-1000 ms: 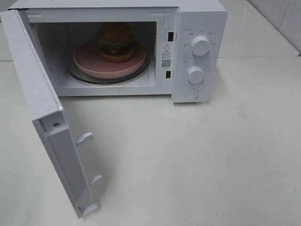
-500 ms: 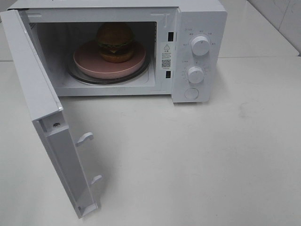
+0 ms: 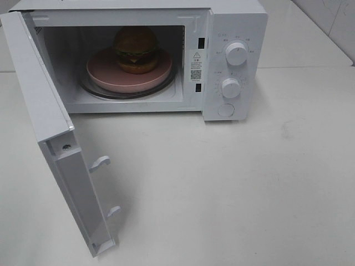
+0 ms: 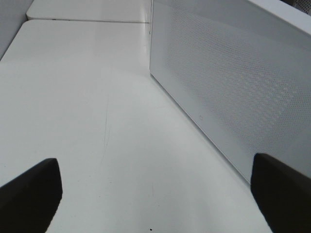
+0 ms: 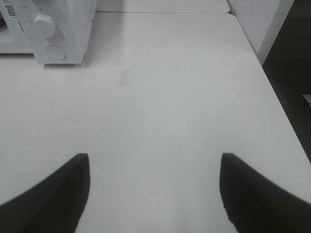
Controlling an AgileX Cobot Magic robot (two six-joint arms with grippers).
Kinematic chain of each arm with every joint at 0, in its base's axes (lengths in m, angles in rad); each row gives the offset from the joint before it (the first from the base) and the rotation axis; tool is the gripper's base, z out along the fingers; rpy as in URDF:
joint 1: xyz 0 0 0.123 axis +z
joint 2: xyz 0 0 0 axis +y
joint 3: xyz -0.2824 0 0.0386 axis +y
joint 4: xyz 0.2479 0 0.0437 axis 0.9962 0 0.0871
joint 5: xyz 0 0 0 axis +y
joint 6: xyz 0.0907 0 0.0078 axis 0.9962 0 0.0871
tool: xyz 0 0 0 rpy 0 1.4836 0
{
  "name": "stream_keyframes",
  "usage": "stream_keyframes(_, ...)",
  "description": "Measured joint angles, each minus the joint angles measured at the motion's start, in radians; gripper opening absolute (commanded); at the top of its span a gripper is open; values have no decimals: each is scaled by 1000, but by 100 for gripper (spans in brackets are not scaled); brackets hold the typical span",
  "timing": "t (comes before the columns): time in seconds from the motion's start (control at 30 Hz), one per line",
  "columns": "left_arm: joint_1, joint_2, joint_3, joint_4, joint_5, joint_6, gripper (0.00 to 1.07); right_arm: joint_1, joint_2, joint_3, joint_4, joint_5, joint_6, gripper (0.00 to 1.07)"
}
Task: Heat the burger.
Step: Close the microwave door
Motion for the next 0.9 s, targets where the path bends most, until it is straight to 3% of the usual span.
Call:
stream_keyframes(0.3, 0, 186, -24, 0, -161, 0, 97, 0, 0, 0, 0, 0, 0, 71)
stream_keyframes(0.4, 0, 226, -24, 0, -236, -13, 92, 0, 0, 0, 0, 0, 0, 71)
stream_keyframes(0.43, 0, 235, -24, 0, -258, -22, 84, 0, 0, 0, 0, 0, 0, 71)
stream_keyframes(0.47, 0, 249, -20, 0, -320, -58, 69, 0, 0, 0, 0, 0, 0, 71)
stream_keyframes(0.5, 0, 249, -20, 0, -320, -58, 69, 0, 0, 0, 0, 0, 0, 71)
stream_keyframes(0.53, 0, 254, -14, 0, -345, -72, 61, 0, 0, 0, 0, 0, 0, 71)
stream_keyframes(0.57, 0, 268, 4, 0, -397, -99, 42, 0, 0, 0, 0, 0, 0, 71)
stream_keyframes(0.6, 0, 268, 4, 0, -397, -99, 42, 0, 0, 0, 0, 0, 0, 71)
stream_keyframes(0.63, 0, 277, 14, 0, -420, -106, 32, 0, 0, 0, 0, 0, 0, 71)
stream_keyframes(0.67, 0, 299, 31, 0, -460, -112, 14, 0, 0, 0, 0, 0, 0, 71)
stream_keyframes(0.7, 0, 299, 31, 0, -460, -112, 14, 0, 0, 0, 0, 0, 0, 71)
stream_keyframes(0.77, 0, 338, 59, 0, -538, -114, 0, 0, 0, 0, 0, 0, 0, 71)
stream_keyframes(0.9, 0, 389, 86, 0, -641, -114, 0, 0, 0, 0, 0, 0, 0, 71)
